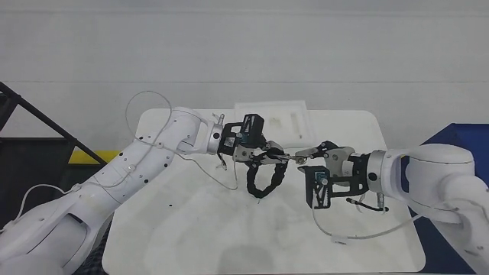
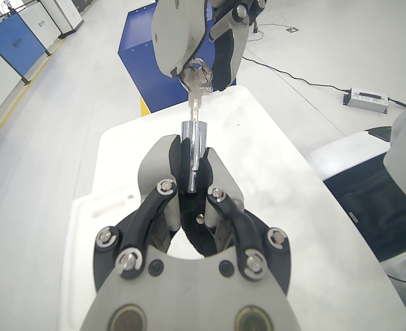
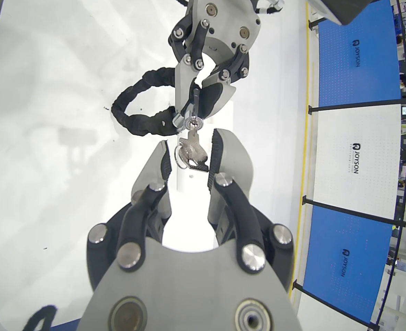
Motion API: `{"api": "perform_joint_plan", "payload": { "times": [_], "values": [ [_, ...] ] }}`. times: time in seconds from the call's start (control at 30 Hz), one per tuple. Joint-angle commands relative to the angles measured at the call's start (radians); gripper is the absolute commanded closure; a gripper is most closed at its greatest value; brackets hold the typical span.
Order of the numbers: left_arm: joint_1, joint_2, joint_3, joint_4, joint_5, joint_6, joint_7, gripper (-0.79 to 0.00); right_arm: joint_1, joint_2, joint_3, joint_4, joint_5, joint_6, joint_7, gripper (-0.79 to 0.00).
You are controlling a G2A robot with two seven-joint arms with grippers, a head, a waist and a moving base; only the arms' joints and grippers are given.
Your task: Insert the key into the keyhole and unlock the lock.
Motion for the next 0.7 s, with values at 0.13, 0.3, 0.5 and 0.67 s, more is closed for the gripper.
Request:
{"api": "perform_joint_plan", "payload": {
  "times": [0.13,0.3,0.5,0.67],
  "values": [
    [-0.003,-0.002,0.0,-0.003,0.012,0.0,0.015,0.0,-0.011,-0.002,0.009,0.016,0.007,0.033,-0.047,0.0],
    [-0.001,-0.003,-0.001,-0.001,0.025,0.0,0.031,0.0,-0.029,-0.002,0.02,0.045,0.073,0.071,-0.061,0.0],
    [0.004,-0.007,-0.011,-0.008,0.055,0.0,0.052,0.0,-0.048,-0.002,0.039,0.094,0.284,0.119,-0.056,0.0],
    [0.013,-0.013,-0.03,-0.021,0.091,0.011,0.071,0.0,-0.049,0.001,0.055,0.141,0.478,0.182,-0.009,0.0]
  ]
}}
